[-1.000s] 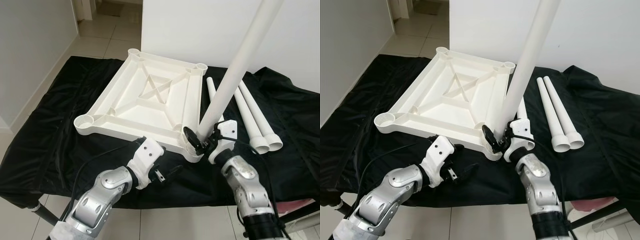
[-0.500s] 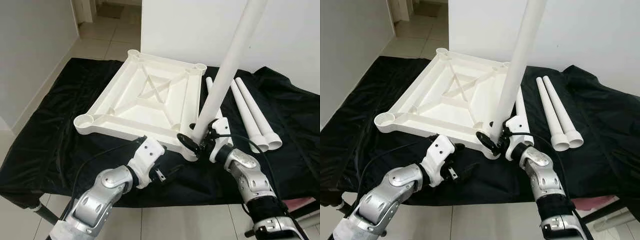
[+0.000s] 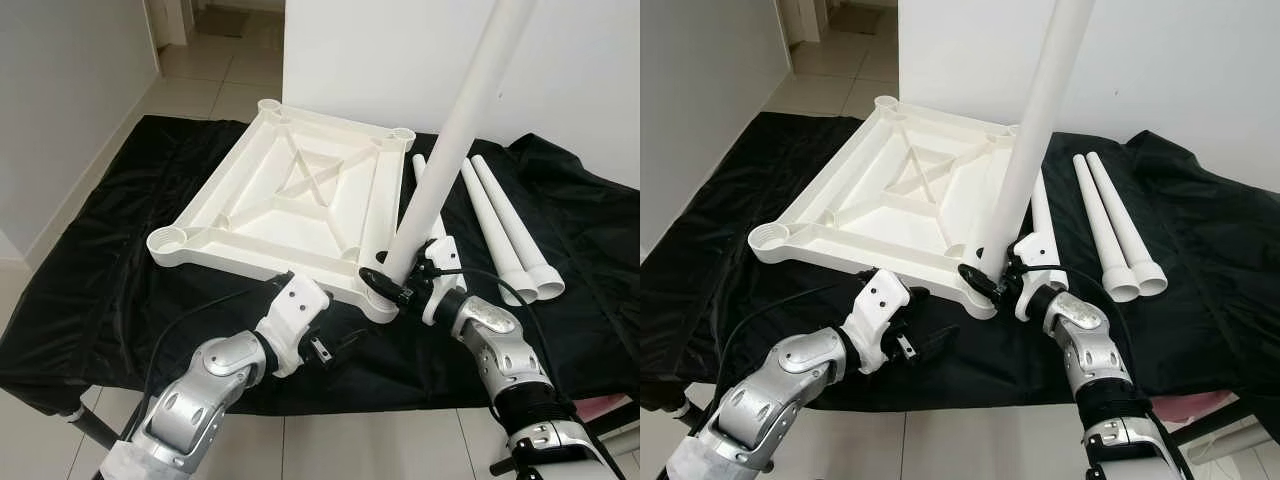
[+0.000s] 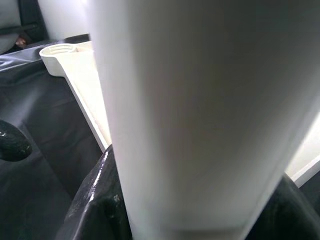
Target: Building children table
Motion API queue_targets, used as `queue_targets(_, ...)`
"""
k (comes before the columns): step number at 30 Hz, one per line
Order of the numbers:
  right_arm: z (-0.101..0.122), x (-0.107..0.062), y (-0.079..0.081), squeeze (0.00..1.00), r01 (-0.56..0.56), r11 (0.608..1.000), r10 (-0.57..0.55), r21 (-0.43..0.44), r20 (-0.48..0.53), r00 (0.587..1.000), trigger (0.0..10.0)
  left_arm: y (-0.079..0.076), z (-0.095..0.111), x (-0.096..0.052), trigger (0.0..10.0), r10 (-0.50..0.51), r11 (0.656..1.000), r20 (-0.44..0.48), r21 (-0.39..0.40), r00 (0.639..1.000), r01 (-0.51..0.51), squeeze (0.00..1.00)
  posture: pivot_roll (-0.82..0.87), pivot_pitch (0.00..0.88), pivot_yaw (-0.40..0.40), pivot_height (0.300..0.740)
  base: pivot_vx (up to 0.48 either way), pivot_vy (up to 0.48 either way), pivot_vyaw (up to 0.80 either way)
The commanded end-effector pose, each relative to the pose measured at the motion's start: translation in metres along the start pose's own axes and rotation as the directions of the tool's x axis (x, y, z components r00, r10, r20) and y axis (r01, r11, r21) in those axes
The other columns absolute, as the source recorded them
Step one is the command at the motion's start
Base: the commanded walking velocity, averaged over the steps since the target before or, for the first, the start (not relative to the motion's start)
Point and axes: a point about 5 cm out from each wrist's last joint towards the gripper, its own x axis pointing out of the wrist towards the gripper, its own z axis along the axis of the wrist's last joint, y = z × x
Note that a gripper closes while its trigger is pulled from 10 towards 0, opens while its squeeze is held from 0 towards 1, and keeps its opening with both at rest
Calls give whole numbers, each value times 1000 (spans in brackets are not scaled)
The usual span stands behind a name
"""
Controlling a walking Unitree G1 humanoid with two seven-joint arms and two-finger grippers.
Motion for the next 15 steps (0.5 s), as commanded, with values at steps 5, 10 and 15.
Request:
queue_targets(5,-7,-3,3,0,83,994,-85,74,17,996,10000,-1,3,2,10000,-14,1000,4,5,1000,14,0,47,0,-69,740,0,0,0)
queue_targets(10,-4,0,7,0,310,946,-315,93,36,948,10000,-2,1,1,10000,-8,1000,4,-1,1000,8,0,44,0,-77,740,0,0,0)
queue_targets(15,-7,0,11,0,587,793,-594,164,-2,804,10000,-3,1,2,10000,-10,1000,4,-6,1000,10,0,40,2,-79,740,0,0,0)
